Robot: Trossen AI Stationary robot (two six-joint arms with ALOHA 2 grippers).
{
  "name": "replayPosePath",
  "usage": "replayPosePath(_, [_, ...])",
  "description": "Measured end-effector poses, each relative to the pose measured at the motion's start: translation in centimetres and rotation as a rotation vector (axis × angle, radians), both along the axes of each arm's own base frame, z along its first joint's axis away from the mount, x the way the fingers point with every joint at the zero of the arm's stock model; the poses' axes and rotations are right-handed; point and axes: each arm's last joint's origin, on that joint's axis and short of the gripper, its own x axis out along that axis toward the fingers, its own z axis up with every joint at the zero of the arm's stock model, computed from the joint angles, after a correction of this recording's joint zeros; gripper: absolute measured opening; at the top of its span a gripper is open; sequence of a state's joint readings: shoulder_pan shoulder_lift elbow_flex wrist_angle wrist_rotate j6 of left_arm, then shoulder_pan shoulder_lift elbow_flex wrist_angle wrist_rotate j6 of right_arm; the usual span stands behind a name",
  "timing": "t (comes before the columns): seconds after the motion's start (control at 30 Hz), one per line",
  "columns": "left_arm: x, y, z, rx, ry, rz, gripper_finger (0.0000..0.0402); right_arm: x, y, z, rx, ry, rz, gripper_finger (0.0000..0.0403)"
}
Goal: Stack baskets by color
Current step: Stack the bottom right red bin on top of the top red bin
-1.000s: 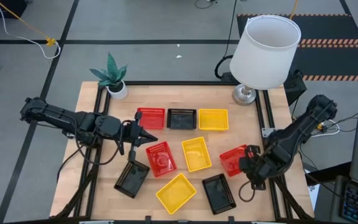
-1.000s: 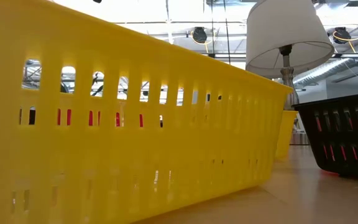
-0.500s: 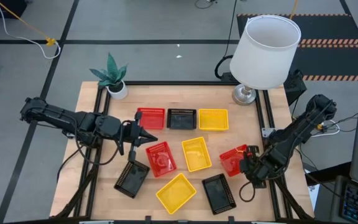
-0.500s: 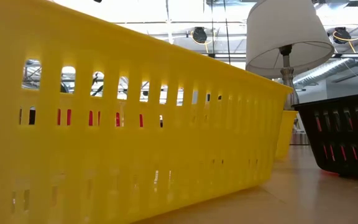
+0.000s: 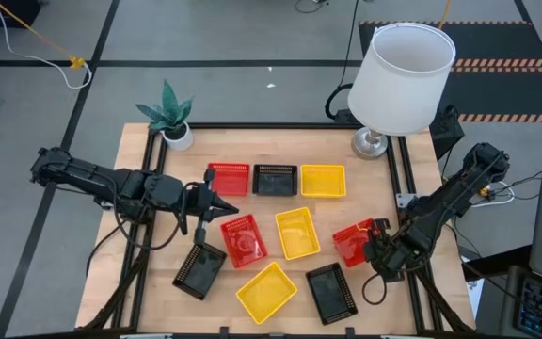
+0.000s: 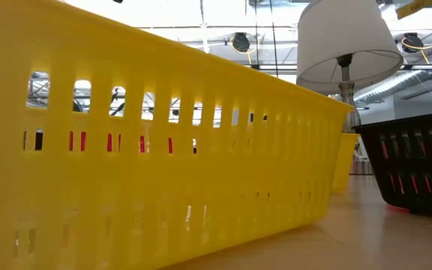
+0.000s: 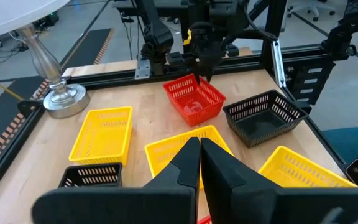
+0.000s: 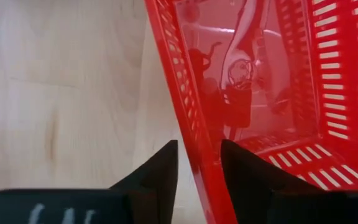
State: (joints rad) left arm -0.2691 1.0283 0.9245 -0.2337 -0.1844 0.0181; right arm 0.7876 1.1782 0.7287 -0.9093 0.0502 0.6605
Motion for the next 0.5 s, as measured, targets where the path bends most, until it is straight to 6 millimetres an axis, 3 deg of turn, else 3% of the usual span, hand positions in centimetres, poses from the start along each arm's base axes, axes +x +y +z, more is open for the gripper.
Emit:
replayPosePath(0.3, [0.01,0.0,0.03,0.001,-0.003,0.0,0.0017,0.0,0.01,-0.08,0.004,-0.001,-0.001,0.0013])
replayPosePath(0.5, [0.02,0.0,0.06,-0.001,-0.007,0.001,0.0017,0.06,0.05,0.07,0.012,0.0,-0.039,0.0016])
